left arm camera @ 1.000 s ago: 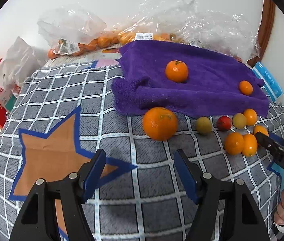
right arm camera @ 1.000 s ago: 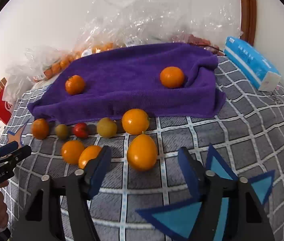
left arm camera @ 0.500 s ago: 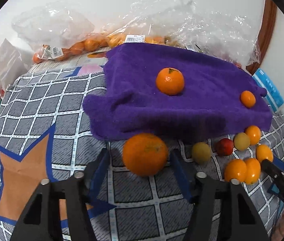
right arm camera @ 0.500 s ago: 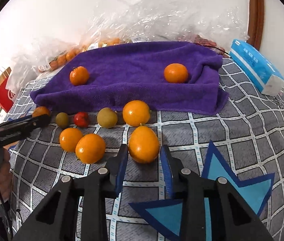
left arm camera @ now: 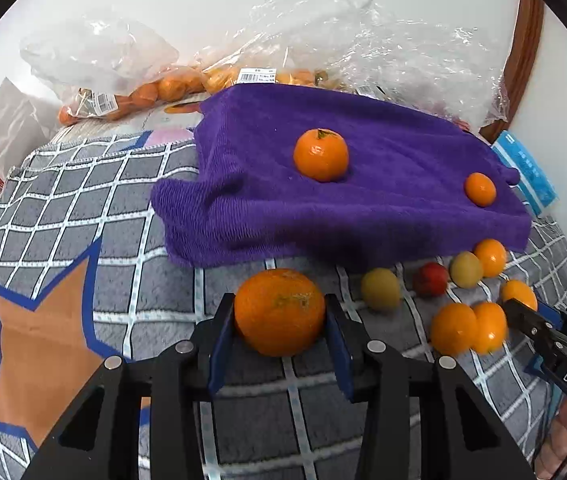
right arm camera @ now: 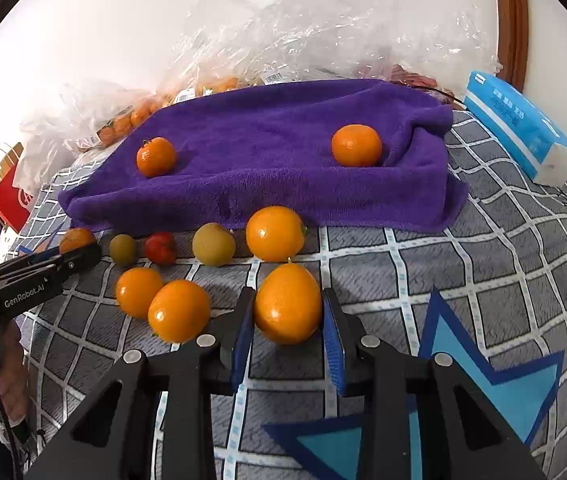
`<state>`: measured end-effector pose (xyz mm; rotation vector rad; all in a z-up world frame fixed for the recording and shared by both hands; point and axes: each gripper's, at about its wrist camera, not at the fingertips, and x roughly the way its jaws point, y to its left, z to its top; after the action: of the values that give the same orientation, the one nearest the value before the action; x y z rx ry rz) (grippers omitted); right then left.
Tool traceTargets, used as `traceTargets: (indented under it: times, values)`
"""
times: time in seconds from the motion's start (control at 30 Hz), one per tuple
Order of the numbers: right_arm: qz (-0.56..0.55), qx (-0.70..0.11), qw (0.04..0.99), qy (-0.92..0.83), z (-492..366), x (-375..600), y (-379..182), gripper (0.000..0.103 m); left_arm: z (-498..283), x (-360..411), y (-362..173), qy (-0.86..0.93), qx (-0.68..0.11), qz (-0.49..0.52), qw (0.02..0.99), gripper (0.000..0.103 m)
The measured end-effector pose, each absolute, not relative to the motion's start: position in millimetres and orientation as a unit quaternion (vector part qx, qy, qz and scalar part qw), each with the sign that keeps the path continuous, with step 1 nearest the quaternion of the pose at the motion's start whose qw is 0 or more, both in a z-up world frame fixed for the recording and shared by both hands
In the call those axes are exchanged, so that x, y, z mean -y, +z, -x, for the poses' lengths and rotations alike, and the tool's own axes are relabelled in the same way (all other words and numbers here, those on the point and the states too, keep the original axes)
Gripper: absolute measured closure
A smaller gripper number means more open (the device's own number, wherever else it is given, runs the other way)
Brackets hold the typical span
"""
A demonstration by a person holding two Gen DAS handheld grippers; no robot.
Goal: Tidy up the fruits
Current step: 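Grasp an orange with the right gripper while the left gripper grasps a large orange, then carry both held oranges up onto the purple towel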
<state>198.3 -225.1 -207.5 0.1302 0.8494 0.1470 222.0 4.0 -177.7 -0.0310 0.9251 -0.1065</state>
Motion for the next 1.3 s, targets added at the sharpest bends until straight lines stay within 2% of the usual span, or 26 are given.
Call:
traceTargets:
  times: [0.4,0.7,1.3]
  values:
    - [-0.066,-0.371,0.924,0.059,-176.0,240.7,-153.2,0.071,-197.4,9.8,-137.1,-0.070,-0.421,0.009,0.904,0.062]
    - [-0.061,-0.342,0.936,0.060,-191.9,243.3,-120.0,0.070,-215.9,13.0,-108.4,-0.071,-0.399,0.010,0.914,0.062]
    - [-0.064,-0.341,0.936,0.065,-272.2,233.5,-144.6,0.070,-289.7,27.6,-119.5,-0.084,-0.385,-0.001,0.919,0.062]
